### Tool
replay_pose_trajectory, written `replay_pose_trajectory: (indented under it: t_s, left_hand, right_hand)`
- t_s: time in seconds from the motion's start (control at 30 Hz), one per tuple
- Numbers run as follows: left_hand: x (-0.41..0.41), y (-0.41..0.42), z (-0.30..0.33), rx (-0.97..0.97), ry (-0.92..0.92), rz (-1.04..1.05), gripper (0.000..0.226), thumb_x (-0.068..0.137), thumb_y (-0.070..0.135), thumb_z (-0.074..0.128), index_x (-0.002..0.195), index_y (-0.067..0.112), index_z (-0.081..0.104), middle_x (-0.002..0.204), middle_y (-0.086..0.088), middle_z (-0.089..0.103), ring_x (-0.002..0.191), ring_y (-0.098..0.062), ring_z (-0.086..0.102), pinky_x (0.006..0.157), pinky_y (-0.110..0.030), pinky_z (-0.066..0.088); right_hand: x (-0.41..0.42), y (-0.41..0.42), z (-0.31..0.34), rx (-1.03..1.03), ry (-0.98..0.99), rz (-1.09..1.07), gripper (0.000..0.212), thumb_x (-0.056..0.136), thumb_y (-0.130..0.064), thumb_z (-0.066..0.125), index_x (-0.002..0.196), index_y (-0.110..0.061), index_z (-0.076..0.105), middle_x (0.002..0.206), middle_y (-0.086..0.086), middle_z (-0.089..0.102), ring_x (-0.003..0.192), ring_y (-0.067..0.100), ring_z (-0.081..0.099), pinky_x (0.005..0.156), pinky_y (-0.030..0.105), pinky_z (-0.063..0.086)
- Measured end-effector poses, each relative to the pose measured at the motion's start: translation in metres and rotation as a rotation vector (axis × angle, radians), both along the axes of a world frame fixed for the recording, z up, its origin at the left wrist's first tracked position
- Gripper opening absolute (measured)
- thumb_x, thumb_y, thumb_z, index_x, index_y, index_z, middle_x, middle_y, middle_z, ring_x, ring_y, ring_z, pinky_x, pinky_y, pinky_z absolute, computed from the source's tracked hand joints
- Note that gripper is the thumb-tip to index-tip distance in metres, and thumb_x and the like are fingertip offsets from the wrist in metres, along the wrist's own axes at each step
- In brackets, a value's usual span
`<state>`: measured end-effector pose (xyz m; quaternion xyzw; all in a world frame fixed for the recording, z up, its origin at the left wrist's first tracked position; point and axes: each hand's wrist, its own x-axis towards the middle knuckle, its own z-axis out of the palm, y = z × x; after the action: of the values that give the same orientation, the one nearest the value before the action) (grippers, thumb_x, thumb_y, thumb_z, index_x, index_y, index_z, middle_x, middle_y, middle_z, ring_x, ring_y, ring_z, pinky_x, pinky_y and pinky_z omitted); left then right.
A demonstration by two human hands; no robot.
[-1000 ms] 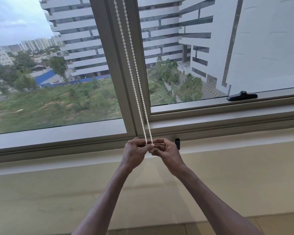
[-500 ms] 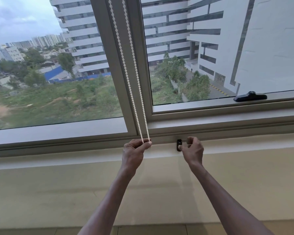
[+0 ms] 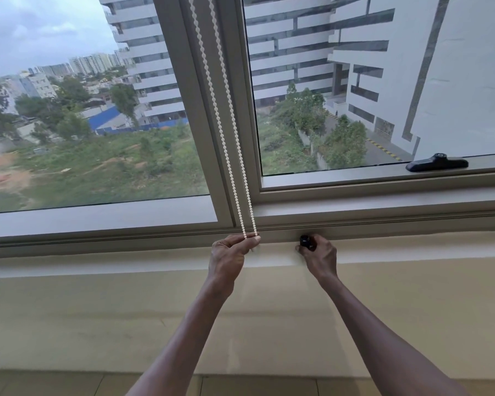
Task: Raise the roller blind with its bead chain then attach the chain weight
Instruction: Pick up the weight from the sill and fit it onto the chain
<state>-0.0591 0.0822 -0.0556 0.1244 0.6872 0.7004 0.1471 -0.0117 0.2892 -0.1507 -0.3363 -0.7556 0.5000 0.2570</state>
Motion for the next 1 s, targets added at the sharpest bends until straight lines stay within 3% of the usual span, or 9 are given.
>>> replay_pose_trajectory:
  t_s: [0.13, 0.23, 0.3, 0.4, 0.53, 0.7, 0.87, 1.0]
  left_hand:
    - [-0.003, 0.002, -0.001, 0.045, -0.071, 0.014, 0.009, 0.075, 0.019, 0.082, 0.084, 0.017, 0.082, 0.083, 0.001, 0.076, 0.074, -0.006, 0.063, 0.079, -0.023, 0.049]
    - [-0.005, 0.003, 0.0, 0.113, -0.15, 0.04, 0.005, 0.076, 0.014, 0.081, 0.08, 0.015, 0.082, 0.077, 0.002, 0.075, 0.067, -0.003, 0.063, 0.071, -0.018, 0.05]
    - [-0.005, 0.006, 0.001, 0.152, -0.204, 0.063, 0.004, 0.076, 0.012, 0.081, 0.077, 0.015, 0.082, 0.074, 0.002, 0.075, 0.065, -0.002, 0.064, 0.068, -0.015, 0.05]
    - [-0.004, 0.01, 0.004, 0.208, -0.306, 0.104, 0.004, 0.074, 0.011, 0.082, 0.074, 0.014, 0.081, 0.072, 0.004, 0.074, 0.063, -0.002, 0.062, 0.07, -0.017, 0.051]
    - [-0.004, 0.011, 0.007, 0.244, -0.422, 0.147, 0.006, 0.071, 0.011, 0.084, 0.069, 0.012, 0.079, 0.071, 0.001, 0.071, 0.065, -0.008, 0.063, 0.066, -0.021, 0.054]
    - [-0.004, 0.007, 0.014, 0.276, -0.515, 0.133, 0.013, 0.071, 0.014, 0.085, 0.079, 0.009, 0.075, 0.065, 0.0, 0.07, 0.058, -0.009, 0.063, 0.057, -0.02, 0.053]
    - [0.0, 0.005, 0.017, 0.319, -0.588, 0.084, 0.022, 0.073, 0.014, 0.083, 0.091, 0.008, 0.072, 0.067, -0.001, 0.071, 0.053, -0.008, 0.063, 0.053, -0.019, 0.052]
    - [0.004, 0.005, 0.018, 0.322, -0.611, 0.036, 0.026, 0.074, 0.015, 0.082, 0.097, 0.009, 0.072, 0.073, -0.002, 0.071, 0.056, -0.009, 0.063, 0.056, -0.019, 0.051]
  right_hand:
    - [0.003, -0.004, 0.003, -0.028, 0.021, 0.041, 0.017, 0.077, -0.02, 0.077, 0.09, -0.012, 0.071, 0.083, 0.004, 0.072, 0.084, 0.026, 0.066, 0.068, 0.029, 0.046]
    - [0.013, -0.017, 0.01, -0.054, 0.08, 0.083, 0.023, 0.081, -0.027, 0.077, 0.1, -0.015, 0.071, 0.087, 0.0, 0.071, 0.08, 0.018, 0.067, 0.07, 0.026, 0.051]
    - [0.021, -0.03, 0.019, -0.167, 0.152, 0.156, 0.026, 0.083, -0.028, 0.076, 0.104, -0.014, 0.071, 0.089, 0.004, 0.071, 0.072, 0.018, 0.069, 0.061, 0.03, 0.055]
    - [0.033, -0.049, 0.033, -0.314, 0.228, 0.245, 0.026, 0.083, -0.025, 0.077, 0.105, -0.012, 0.071, 0.083, 0.005, 0.07, 0.06, 0.015, 0.066, 0.051, 0.028, 0.052]
    - [0.044, -0.07, 0.05, -0.419, 0.252, 0.321, 0.019, 0.086, -0.017, 0.073, 0.104, -0.011, 0.072, 0.08, 0.006, 0.069, 0.061, 0.014, 0.063, 0.056, 0.025, 0.052]
    - [0.054, -0.086, 0.069, -0.246, 0.243, 0.349, 0.024, 0.084, -0.017, 0.073, 0.107, -0.024, 0.072, 0.081, -0.005, 0.072, 0.064, 0.006, 0.065, 0.058, 0.018, 0.051]
    - [0.056, -0.097, 0.076, -0.046, 0.255, 0.251, 0.027, 0.075, -0.024, 0.083, 0.099, -0.017, 0.072, 0.083, -0.003, 0.075, 0.074, 0.01, 0.071, 0.065, 0.029, 0.06]
    - [0.058, -0.101, 0.077, 0.07, 0.307, 0.174, 0.023, 0.075, -0.025, 0.082, 0.096, -0.019, 0.075, 0.078, -0.011, 0.074, 0.068, 0.0, 0.067, 0.062, 0.015, 0.052]
